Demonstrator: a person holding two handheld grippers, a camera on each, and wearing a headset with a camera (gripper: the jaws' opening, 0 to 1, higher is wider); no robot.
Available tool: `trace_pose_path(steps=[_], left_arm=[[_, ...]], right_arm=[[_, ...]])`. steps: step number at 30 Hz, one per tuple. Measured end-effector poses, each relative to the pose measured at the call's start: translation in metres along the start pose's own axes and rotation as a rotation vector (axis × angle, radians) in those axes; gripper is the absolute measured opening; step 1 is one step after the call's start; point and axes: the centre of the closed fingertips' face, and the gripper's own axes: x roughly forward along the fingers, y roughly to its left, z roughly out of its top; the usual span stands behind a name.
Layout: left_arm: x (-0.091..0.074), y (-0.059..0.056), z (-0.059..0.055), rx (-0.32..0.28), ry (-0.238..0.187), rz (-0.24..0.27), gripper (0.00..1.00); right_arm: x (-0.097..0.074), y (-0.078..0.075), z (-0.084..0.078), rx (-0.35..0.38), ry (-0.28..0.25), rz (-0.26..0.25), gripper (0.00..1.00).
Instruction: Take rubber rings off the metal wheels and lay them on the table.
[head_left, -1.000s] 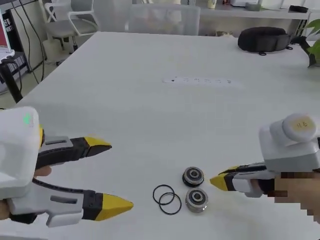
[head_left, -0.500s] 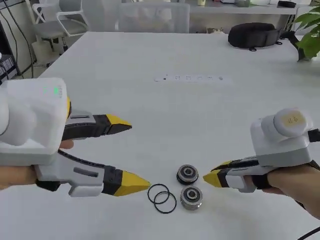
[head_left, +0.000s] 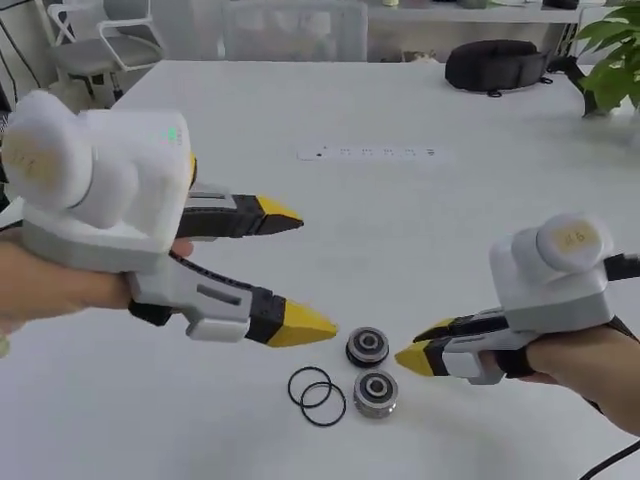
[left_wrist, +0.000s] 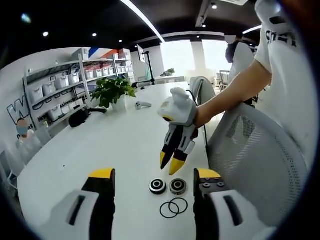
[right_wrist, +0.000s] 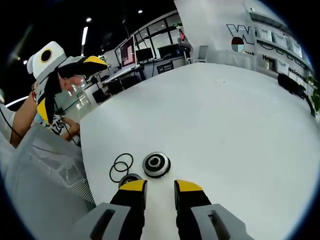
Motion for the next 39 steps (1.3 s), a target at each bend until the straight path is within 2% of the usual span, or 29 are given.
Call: trace_pose_path(steps=[6,9,16,20,23,28,31,34,37,39], left_arm=[[0.023,0.002,0.005,0.003,-0.028,-0.040,0.56],[0.039,0.003,0.001,0.001,-0.023,-0.057,0.54],[0.063,0.003,-0.009,0.005,-0.009,-0.079,0.49],[0.078,0.004,-0.020,-0.007,-0.001,-0.071,0.41],[0.084,0.000,-0.029,-0.028,-0.004,-0.077,0.38],[0.093,-0.006,-0.056,-0.051,0.025,-0.067,0.33],[0.096,-0.006,-0.063,-0.066,0.022,-0.052,0.27],[0.100,-0.004,-0.076,-0.076,0.050,-0.039,0.19],[0.102,-0.005,-0.089,-0.095,0.079,-0.036,0.20],[0.103,-0.004,-0.092,-0.134,0.077,-0.022,0.20]], right_arm=[[0.001,-0.002,-0.002,0.006,0.007,-0.002,0.20],[0.001,-0.004,-0.003,0.012,0.008,-0.006,0.20],[0.001,-0.007,-0.004,0.026,0.002,-0.009,0.20],[0.002,-0.006,-0.005,0.026,0.006,-0.011,0.20],[0.002,-0.007,-0.004,0.030,0.004,-0.014,0.20],[0.002,-0.009,-0.004,0.044,-0.003,-0.014,0.20],[0.002,-0.009,-0.005,0.042,0.004,-0.013,0.20],[0.003,-0.007,-0.008,0.038,0.014,-0.009,0.19],[0.003,-0.007,-0.008,0.034,0.016,-0.009,0.19],[0.003,-0.007,-0.008,0.035,0.016,-0.009,0.19]])
